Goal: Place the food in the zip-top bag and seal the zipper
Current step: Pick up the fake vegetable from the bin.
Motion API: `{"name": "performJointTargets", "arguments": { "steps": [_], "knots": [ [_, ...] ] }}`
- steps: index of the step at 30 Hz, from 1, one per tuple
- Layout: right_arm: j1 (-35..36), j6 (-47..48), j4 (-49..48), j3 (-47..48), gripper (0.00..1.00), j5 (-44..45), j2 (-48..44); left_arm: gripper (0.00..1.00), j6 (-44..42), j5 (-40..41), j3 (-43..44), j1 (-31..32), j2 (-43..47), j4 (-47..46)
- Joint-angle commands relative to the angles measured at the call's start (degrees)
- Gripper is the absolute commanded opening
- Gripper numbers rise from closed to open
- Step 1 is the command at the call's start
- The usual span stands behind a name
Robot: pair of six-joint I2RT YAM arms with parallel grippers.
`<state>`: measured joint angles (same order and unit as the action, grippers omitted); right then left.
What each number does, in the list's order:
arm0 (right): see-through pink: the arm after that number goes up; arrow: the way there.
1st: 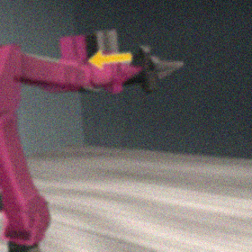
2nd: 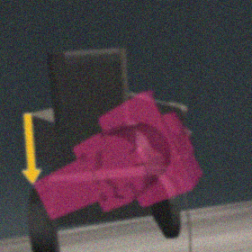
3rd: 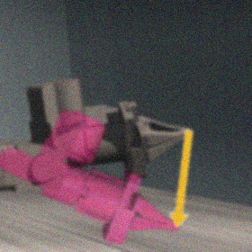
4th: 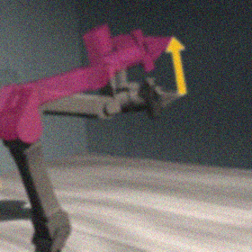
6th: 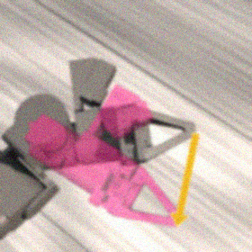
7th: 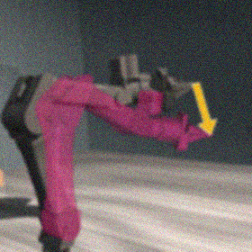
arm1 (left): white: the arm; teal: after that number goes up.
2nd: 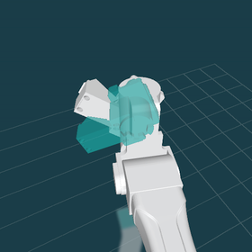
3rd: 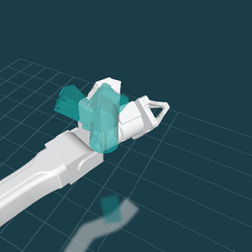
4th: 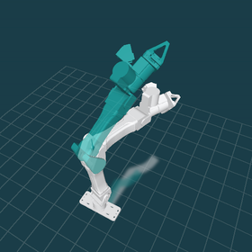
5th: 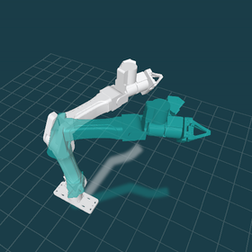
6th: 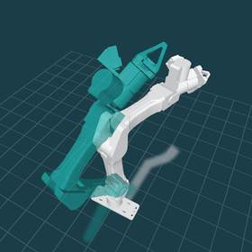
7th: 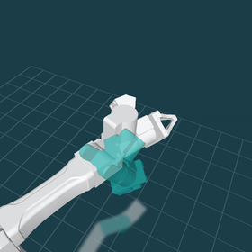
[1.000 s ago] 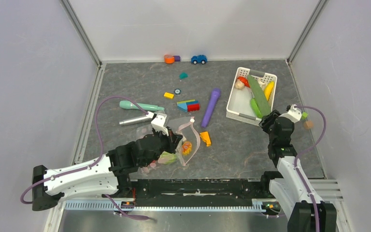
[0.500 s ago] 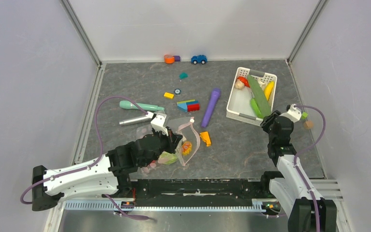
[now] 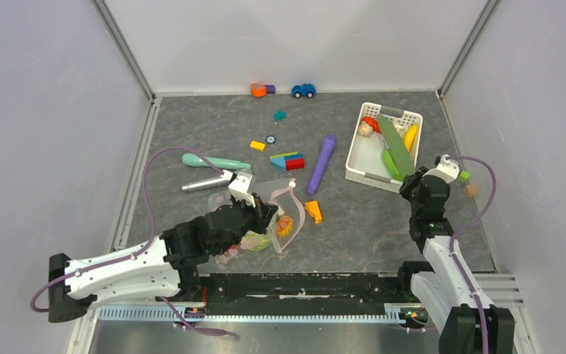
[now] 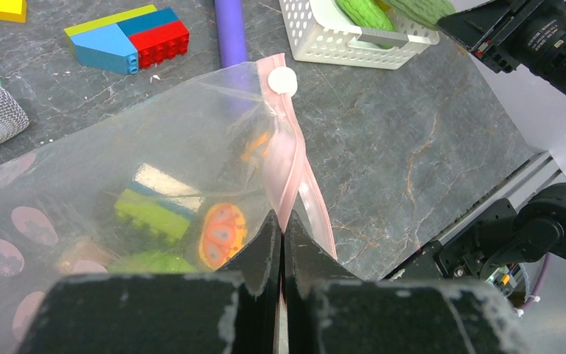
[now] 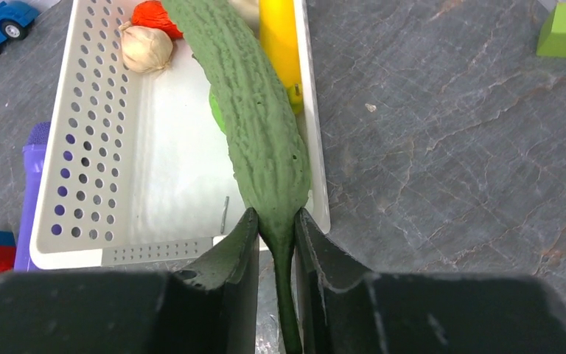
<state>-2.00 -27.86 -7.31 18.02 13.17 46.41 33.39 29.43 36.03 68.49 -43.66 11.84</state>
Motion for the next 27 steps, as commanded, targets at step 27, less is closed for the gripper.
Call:
{"name": "performJointTargets", "arguments": {
  "steps": [27],
  "knots": [
    [4.14,13.01,-2.57,7.45,0.00,-2.14,-14.29,0.02,4.14,10.13,-1.54,-0.02,5.90,0.07]
  ]
}}
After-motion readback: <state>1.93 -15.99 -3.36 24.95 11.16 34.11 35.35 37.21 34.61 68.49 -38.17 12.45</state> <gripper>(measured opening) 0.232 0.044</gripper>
